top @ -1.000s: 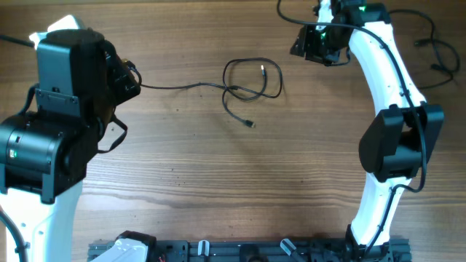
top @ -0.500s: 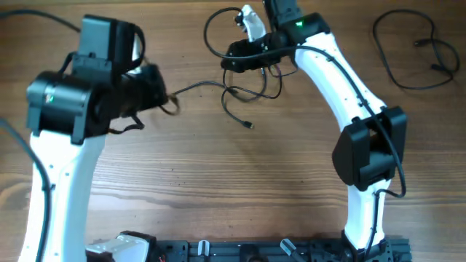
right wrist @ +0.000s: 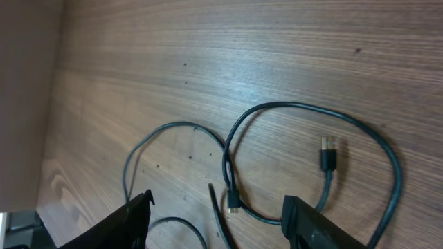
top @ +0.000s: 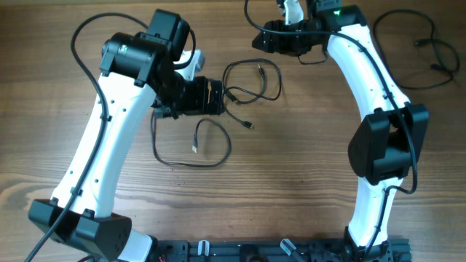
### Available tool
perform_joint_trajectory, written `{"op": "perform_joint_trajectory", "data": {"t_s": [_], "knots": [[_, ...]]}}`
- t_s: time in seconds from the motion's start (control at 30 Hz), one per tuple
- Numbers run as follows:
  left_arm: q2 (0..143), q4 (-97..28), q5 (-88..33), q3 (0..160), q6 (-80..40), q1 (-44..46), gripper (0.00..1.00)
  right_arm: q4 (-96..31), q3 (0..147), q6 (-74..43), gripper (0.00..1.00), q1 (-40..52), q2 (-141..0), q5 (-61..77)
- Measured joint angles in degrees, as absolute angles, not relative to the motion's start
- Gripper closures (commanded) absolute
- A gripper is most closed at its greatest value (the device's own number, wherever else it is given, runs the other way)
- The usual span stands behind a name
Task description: Untangle cables
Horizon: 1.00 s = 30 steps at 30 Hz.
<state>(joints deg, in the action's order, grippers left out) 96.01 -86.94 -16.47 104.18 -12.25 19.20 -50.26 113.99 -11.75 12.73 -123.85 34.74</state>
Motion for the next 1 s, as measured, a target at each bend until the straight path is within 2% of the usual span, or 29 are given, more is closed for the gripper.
{"op": "perform_joint_trajectory", "data": {"t_s": [0.13,0.27,0.33,0.63,1.0], "knots": [[95.5,-83.5,-16.6,104.2,-12.5,17.3,0.0,-50.6,114.0,-11.8,0.36,13.7,-123.9,34.8],[89.9,-78.9,-14.9,104.4,-16.4,7.9,0.0,-50.9,114.0,-11.9,0.35,16.1,-123.9,34.5],[85.9,-78.2,-12.2,104.9,-18.4,0.4,0.0,-50.1,114.0,-12.9,0.35,19.9,-123.9,33.3],[87.5,-78.7,-8.6,104.0,-19.9,-16.3,0.0,-45.7,114.0,-21.9,0.35,36.9,-125.6,32.5],[89.1,-67.5,-8.3,88.4,-19.5,-17.4,0.0,-43.0,113.9,-25.5,0.35,42.1,-131.3,31.9]]}}
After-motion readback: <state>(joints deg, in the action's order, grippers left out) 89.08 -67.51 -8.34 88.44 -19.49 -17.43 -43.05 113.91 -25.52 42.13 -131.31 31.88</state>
